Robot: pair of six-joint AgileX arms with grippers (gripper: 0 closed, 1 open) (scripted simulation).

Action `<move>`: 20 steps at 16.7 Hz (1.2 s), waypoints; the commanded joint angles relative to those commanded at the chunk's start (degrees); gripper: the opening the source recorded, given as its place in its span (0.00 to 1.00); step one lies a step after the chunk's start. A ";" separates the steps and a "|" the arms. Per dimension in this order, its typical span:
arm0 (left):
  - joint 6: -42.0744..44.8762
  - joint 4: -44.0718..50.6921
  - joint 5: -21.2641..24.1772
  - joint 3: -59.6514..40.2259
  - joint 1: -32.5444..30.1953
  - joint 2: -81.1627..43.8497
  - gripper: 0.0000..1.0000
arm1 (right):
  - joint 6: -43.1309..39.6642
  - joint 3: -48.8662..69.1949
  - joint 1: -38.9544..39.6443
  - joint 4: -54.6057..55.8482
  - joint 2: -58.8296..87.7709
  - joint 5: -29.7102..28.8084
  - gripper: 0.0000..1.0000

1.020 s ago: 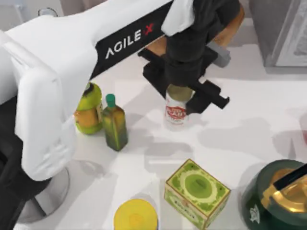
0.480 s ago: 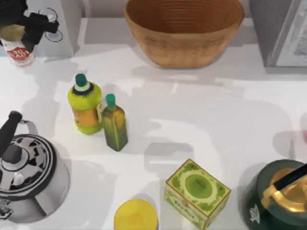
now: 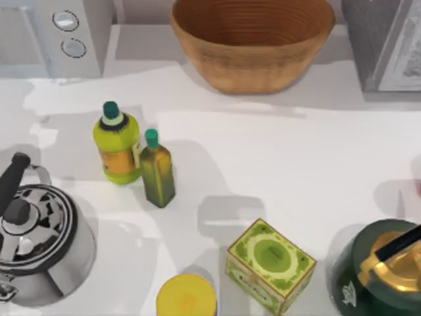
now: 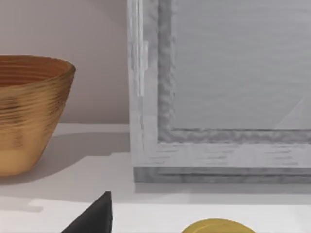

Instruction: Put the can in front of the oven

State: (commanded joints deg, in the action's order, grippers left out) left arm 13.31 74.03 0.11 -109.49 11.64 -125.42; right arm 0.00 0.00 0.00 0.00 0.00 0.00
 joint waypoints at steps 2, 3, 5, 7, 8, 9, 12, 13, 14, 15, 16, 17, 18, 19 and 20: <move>0.00 0.00 0.00 0.00 0.00 0.00 0.00 | 0.00 0.00 0.00 0.00 0.00 0.00 1.00; 0.06 0.06 -0.24 -0.09 -0.15 0.04 0.00 | 0.00 0.00 0.00 0.00 0.00 0.00 1.00; 0.05 -0.46 -0.20 0.45 -0.10 -0.03 0.00 | 0.00 0.00 0.00 0.00 0.00 0.00 1.00; 0.03 -1.52 0.00 1.38 0.00 -0.08 0.00 | 0.00 0.00 0.00 0.00 0.00 0.00 1.00; 0.02 -1.74 0.00 1.62 0.02 -0.12 0.00 | 0.00 0.00 0.00 0.00 0.00 0.00 1.00; 0.02 -1.74 0.00 1.63 0.02 -0.12 0.00 | 0.00 0.00 0.00 0.00 0.00 0.00 1.00; 0.02 -1.74 0.00 1.63 0.02 -0.12 0.08 | 0.00 0.00 0.00 0.00 0.00 0.00 1.00; 0.02 -1.74 0.00 1.63 0.02 -0.12 0.15 | 0.00 0.00 0.00 0.00 0.00 0.00 1.00; 0.02 -1.74 0.00 1.63 0.02 -0.12 0.23 | 0.00 0.00 0.00 0.00 0.00 0.00 1.00; 0.02 -1.74 0.00 1.63 0.02 -0.12 0.30 | 0.00 0.00 0.00 0.00 0.00 0.00 1.00; 0.02 -1.74 0.00 1.63 0.02 -0.12 0.38 | 0.00 0.00 0.00 0.00 0.00 0.00 1.00; 0.02 -1.74 0.00 1.63 0.02 -0.12 0.45 | 0.00 0.00 0.00 0.00 0.00 0.00 1.00; 0.02 -1.74 0.00 1.63 0.02 -0.12 0.53 | 0.00 0.00 0.00 0.00 0.00 0.00 1.00; 0.02 -1.74 0.00 1.63 0.02 -0.12 0.60 | 0.00 0.00 0.00 0.00 0.00 0.00 1.00; 0.02 -1.74 0.00 1.63 0.02 -0.12 0.68 | 0.00 0.00 0.00 0.00 0.00 0.00 1.00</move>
State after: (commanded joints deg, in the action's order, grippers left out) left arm 13.34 72.29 0.11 -107.87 11.66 -125.54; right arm 0.00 0.00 0.00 0.00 0.00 0.00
